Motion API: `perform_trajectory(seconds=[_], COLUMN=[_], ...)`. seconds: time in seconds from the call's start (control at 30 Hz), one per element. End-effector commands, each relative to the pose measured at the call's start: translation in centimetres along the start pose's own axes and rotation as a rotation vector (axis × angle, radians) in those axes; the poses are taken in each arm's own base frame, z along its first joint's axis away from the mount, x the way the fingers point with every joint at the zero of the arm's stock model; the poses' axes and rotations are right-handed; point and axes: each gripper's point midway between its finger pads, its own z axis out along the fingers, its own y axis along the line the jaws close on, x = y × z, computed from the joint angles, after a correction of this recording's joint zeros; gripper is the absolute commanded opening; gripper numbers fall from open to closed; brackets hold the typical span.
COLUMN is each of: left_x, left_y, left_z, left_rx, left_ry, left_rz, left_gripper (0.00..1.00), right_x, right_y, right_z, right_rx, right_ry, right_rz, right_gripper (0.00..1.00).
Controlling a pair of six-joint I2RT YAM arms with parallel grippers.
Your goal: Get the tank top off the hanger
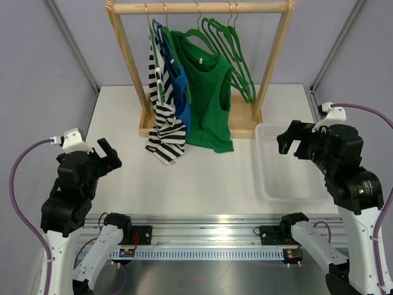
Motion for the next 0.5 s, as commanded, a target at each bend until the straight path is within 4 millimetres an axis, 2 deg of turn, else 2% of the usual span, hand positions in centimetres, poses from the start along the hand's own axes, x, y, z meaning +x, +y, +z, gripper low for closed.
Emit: perform_trajectory(seconds=[0.0,0.1,0.27,0.4,0.47], left_x=[-0.9,-1.1,-2.0,-4.0,-4.5], left_y=[-0.7,-0.9,-3.0,-6.2,-7.8], left_z=[0.5,0.4,0.5,-0.2,0.8], left_rx=[0.021,0.025,0.114,0.253,0.292], left_ry=[-0.025,-0.023,-0.014,-0.006,0.024], left_rz=[-0.007,-0.015,-0.037,-0.061,-0.06], left_gripper=[0.99,0.99,0.99,0.99,0.99], right_x=[-0.7,-0.3,-0.1,-0.1,-0.1], right_y=[0.3,0.6,2.3,3.0,3.0], right_z=[0.5,0.7,0.7,0.7,0.8], right_rx=[-0.005,-0.018,-0.107,-0.141,-0.143], right_ry=[-0.019,0.005,0.008,-0.006,-0.015], right_rz=[0.007,0.018,0.075,0.118,0.124], right_gripper=[1.0,1.0,0.99,0.99,1.0])
